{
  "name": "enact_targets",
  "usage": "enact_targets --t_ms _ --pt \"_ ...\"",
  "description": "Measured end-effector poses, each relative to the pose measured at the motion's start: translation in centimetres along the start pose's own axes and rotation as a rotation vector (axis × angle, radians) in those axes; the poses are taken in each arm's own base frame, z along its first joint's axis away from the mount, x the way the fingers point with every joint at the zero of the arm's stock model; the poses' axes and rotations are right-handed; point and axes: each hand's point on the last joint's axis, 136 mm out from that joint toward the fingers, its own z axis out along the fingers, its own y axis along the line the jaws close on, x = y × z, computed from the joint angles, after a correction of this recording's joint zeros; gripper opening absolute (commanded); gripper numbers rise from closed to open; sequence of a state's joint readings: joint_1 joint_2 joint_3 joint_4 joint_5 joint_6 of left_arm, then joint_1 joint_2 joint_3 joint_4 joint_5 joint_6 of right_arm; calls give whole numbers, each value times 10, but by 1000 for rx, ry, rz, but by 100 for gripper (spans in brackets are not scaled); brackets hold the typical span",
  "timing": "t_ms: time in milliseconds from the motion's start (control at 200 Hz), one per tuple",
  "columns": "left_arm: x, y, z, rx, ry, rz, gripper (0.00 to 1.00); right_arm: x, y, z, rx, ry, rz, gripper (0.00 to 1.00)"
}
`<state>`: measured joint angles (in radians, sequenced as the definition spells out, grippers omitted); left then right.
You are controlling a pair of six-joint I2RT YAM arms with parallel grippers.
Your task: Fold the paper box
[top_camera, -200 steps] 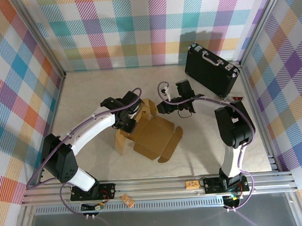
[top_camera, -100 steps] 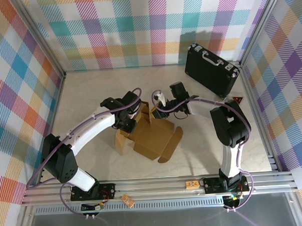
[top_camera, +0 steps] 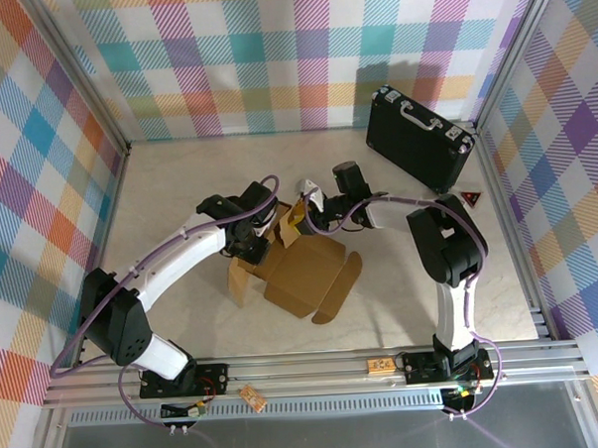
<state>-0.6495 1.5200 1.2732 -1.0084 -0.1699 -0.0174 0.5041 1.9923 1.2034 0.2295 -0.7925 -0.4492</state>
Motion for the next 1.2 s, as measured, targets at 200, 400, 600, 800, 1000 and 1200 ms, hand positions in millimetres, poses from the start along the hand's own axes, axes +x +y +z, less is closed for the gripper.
enact_targets --t_ms 200,400,600,800,1000,1200 --pt "-2 -2 0 13 -7 -1 38 -2 -4 12 35 -28 -38 40" --pt "-2 -4 0 23 -10 -2 38 -11 -10 18 82 -53 -89 33" --pt "-3 -5 0 29 -11 -3 38 -10 -12 24 150 -74 -136 26" --pt "-3 -5 0 28 -12 -4 38 -9 -16 24 209 -86 -171 29" --pt "-2 -5 0 29 -16 -8 38 -4 -17 24 242 -79 -219 29" --pt "-3 -5 0 30 -31 -14 38 0 -16 23 251 -80 -240 23"
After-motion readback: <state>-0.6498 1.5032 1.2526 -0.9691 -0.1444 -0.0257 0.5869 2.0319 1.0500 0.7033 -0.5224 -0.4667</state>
